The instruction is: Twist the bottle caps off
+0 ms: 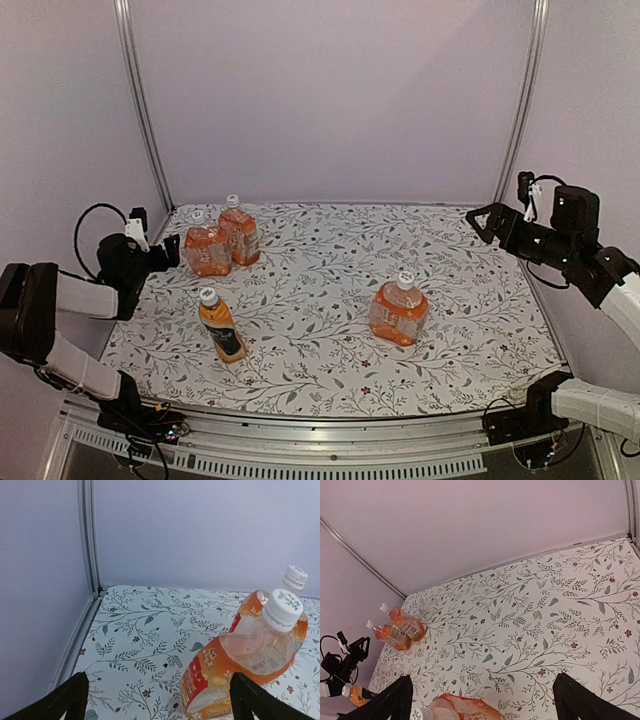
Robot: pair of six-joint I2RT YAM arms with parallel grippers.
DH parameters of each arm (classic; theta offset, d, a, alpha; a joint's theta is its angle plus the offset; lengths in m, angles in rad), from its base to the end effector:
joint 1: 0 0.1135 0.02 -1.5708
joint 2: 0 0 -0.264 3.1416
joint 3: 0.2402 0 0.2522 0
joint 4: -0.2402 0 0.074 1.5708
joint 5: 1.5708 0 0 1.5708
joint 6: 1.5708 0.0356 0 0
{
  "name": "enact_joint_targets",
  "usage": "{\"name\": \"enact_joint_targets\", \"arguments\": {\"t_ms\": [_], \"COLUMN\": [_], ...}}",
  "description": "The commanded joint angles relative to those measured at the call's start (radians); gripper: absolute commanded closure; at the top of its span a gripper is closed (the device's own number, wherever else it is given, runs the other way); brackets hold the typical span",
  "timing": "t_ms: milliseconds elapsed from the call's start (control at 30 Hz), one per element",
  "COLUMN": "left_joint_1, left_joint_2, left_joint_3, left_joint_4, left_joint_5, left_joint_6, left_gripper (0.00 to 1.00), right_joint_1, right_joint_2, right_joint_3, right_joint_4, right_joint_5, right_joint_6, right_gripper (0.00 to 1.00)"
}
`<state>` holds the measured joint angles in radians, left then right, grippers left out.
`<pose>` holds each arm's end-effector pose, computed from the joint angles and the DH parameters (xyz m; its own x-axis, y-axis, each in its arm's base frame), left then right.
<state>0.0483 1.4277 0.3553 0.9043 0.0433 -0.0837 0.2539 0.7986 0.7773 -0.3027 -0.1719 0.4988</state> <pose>0.2599 0.0110 0.1700 -0.1661 -0.0916 -0.9818 -0.0195 0.9958 -0.0896 0.1779 0.0525 0.3227 -0.4641 0.3665 -0.8064 -0.2077 0.8400 0.5013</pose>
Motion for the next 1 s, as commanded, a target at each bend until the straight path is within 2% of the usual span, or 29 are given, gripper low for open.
{"name": "enact_joint_targets", "arguments": {"t_ms": [0,67,133,200,300,400,500,600,667,833,900,967], "left_joint_1": [0.076,0.129,0.217,0.274,0.316,0.327,0.325,0.312,0.287,0.193,0.16,0.137], "left_joint_2": [-0.094,-0.121,-0.163,-0.213,-0.272,-0.285,-0.308,-0.352,-0.355,-0.37,-0.376,-0.375], "left_joint_3": [0.134,0.126,0.109,0.127,0.246,0.414,0.546,0.646,0.71,0.807,0.828,0.847], "left_joint_4": [-0.342,-0.351,-0.339,-0.394,-0.643,-0.981,-1.217,-1.37,-1.459,-1.652,-1.707,-1.748], "left_joint_5": [0.143,0.175,0.347,0.423,0.431,0.432,0.519,0.646,0.678,0.712,0.728,0.743], "left_joint_6": [0.041,0.028,0.005,0.012,0.118,0.245,0.297,0.305,0.308,0.383,0.418,0.431], "left_gripper": [0.01,0.01,0.0,0.01,0.0,0.0,0.01,0.01,0.02,0.05,0.06,0.07], "right_joint_1": [0.199,0.311,0.402,0.484,0.623,0.687,0.69,0.69,0.691,0.691,0.691,0.692], "right_joint_2": [0.072,0.114,0.152,0.208,0.295,0.388,0.459,0.527,0.557,0.599,0.621,0.635], "right_joint_3": [0.183,0.257,0.311,0.355,0.429,0.474,0.489,0.509,0.509,0.506,0.509,0.513], "right_joint_4": [-0.271,-0.348,-0.398,-0.449,-0.554,-0.623,-0.624,-0.601,-0.584,-0.51,-0.492,-0.484], "right_joint_5": [0.003,0.051,0.096,0.144,0.304,0.442,0.461,0.456,0.475,0.408,0.386,0.375], "right_joint_6": [-0.127,-0.188,-0.24,-0.272,-0.309,-0.318,-0.31,-0.312,-0.315,-0.336,-0.347,-0.353], "right_gripper": [0.01,0.01,0.01,0.01,0.01,0.01,0.01,0.01,0.01,0.12,0.22,0.36]}}
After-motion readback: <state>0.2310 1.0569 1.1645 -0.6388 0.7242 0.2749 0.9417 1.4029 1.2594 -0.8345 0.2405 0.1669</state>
